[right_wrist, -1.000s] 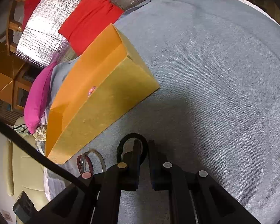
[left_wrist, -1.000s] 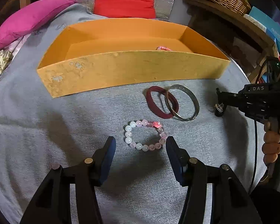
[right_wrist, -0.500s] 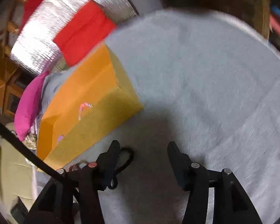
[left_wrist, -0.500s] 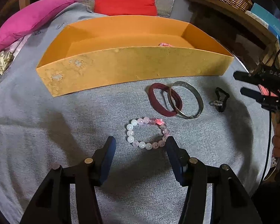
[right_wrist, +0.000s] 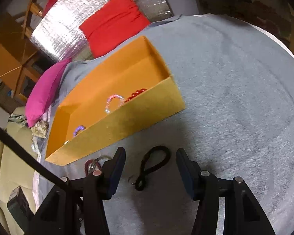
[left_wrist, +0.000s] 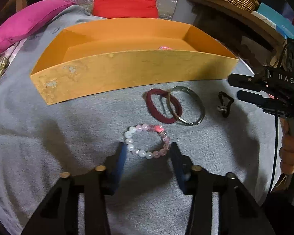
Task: Organize jewelry
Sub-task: 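Lower the left tool around the pink crystal bracelet and close it, then grasp the silver bangle with the right tool while the left tool lifts the crystal bracelet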
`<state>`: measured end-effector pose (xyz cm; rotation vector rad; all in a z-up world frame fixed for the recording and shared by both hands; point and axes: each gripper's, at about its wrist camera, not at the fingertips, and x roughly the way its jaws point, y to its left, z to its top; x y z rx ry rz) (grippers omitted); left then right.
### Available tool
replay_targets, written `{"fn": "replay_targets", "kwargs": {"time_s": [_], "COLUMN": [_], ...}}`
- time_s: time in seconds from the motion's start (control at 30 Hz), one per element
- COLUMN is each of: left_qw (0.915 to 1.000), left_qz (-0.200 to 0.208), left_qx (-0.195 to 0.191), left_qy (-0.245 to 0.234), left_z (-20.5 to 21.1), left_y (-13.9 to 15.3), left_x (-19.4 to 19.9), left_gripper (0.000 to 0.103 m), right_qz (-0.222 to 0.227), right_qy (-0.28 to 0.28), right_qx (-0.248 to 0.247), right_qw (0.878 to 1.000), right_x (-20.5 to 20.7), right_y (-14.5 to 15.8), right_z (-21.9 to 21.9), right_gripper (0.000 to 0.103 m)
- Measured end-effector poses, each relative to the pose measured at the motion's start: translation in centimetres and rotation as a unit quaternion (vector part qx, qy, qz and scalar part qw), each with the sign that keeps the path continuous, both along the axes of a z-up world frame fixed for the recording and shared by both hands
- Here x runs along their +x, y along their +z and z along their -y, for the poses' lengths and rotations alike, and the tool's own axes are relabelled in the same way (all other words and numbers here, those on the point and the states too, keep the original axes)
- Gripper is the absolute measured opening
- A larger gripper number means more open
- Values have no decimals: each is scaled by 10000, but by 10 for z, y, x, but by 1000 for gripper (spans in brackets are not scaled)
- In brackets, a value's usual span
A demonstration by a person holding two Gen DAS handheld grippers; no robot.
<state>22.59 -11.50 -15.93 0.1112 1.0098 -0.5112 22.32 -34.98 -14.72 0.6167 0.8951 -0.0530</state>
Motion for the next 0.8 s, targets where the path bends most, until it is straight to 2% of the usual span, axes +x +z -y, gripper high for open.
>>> {"fn": "replay_targets", "kwargs": {"time_s": [0.13,0.2,0.27,0.6,0.8], "left_qw": [10000,9999,9996,9981,9971], "left_qz": [39,53,120,246,319], "left_qx": [18,-45,-70,-158,-167], "left_qy": [8,139,243,542,665], "left_z": [0,-6,-13,-47,-57], "left_y": [-2,-1,3,15,21], "left_x": [1,3,4,6,5], "left_gripper": [17,14,7,7,7], "right_qz": [129,117,67,-42,62], "right_qy": [478,727,861,1448,1558], "right_qx": [79,81,28,-692,-1331], "right_qw": [9987,9973,9963,9870,9788], "right_x": [10,16,20,35,37], "right_y": [1,0,-3,-18,-24], "right_z": [-22,-36,-46,-95,-111], "right_gripper": [58,60,64,79,80]}}
